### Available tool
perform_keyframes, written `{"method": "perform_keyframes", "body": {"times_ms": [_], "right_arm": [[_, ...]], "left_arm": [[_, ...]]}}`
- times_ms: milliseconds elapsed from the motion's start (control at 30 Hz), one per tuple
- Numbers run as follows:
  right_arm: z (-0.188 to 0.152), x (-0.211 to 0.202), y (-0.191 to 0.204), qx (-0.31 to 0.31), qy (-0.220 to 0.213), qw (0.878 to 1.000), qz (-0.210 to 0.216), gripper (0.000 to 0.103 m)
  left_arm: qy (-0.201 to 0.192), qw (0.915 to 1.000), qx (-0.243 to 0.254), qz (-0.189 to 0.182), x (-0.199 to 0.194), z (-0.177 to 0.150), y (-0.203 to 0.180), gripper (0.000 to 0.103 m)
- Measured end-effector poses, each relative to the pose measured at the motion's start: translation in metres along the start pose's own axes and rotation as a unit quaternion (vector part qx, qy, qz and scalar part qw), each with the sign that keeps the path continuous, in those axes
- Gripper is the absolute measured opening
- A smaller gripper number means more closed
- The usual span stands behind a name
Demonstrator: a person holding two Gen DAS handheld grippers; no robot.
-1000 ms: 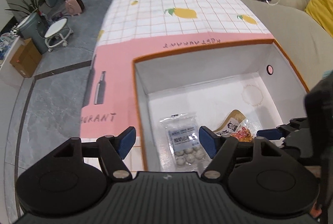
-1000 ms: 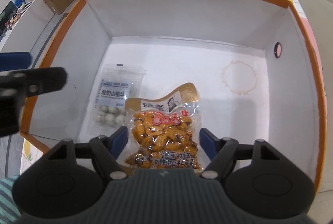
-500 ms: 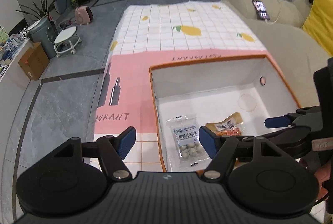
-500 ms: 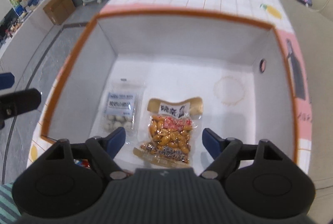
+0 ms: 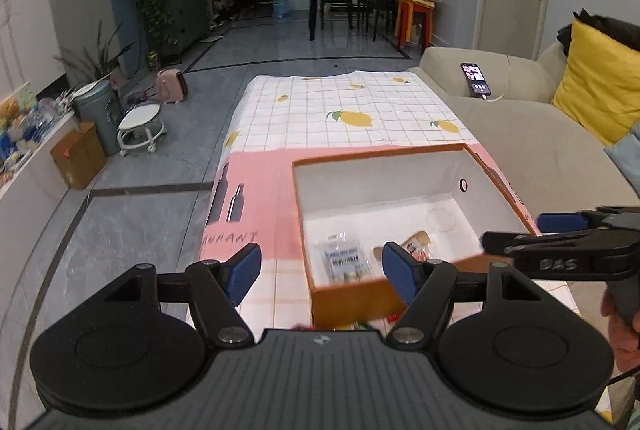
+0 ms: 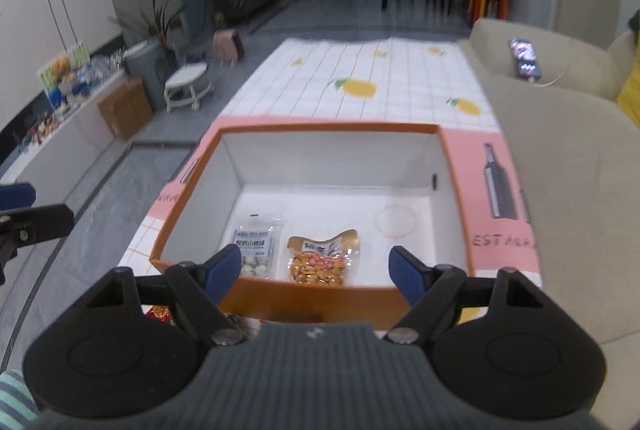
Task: Organize snacks
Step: 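Open both tools and lift them out of the box, then grasp the braised meat pack with left tool while right tool grasps a clear snack pack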
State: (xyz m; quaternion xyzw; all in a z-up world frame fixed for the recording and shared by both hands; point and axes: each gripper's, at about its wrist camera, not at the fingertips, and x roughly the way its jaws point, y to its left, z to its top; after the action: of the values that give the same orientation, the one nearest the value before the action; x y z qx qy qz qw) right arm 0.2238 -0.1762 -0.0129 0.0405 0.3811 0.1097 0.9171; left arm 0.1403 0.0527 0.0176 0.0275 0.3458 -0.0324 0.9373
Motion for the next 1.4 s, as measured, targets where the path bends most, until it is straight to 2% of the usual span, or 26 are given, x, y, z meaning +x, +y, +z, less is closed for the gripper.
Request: {"method": "perform_keyframes", "body": {"times_ms": [133, 333, 467, 667, 933, 1200, 1400], "right_arm": [[-0.033, -0.028, -0.008, 0.036, -0.017, 0.999, 0.007, 0.078], [-0.082, -0.047, -0.01, 0.058, -0.01, 0.998, 0.0, 0.078], [-0.113, -0.052, -0.013, 0.07, 0.015, 0.997, -0.001, 0.078], [-0.146, -0.057, -0.012, 0.062, 0.048, 0.997, -0.013, 0.078], [-0.17, -0.046, -0.011, 0.039, 0.091, 0.995, -0.028, 0.078], [-0.168, -0.04, -0.013, 0.029, 0.087, 0.995, -0.042, 0.078], [-0.166, -0.033, -0.018, 0.028, 0.08, 0.995, -0.052, 0.078]], "left_arm": [[0.013, 0.9995, -0.029, 0.006, -0.011, -0.027, 0.006, 0.082], [0.076, 0.9956, -0.055, 0.007, -0.019, -0.073, 0.01, 0.082], [0.132, 0.9874, -0.086, 0.014, -0.017, -0.101, 0.012, 0.081], [0.214, 0.9712, -0.104, 0.016, -0.013, -0.137, 0.005, 0.081], [0.274, 0.9549, -0.113, 0.02, 0.005, -0.157, 0.002, 0.081], [0.304, 0.9444, -0.124, 0.014, 0.028, -0.159, -0.004, 0.081], [0.336, 0.9285, -0.157, 0.014, 0.043, -0.17, 0.0, 0.081]]}}
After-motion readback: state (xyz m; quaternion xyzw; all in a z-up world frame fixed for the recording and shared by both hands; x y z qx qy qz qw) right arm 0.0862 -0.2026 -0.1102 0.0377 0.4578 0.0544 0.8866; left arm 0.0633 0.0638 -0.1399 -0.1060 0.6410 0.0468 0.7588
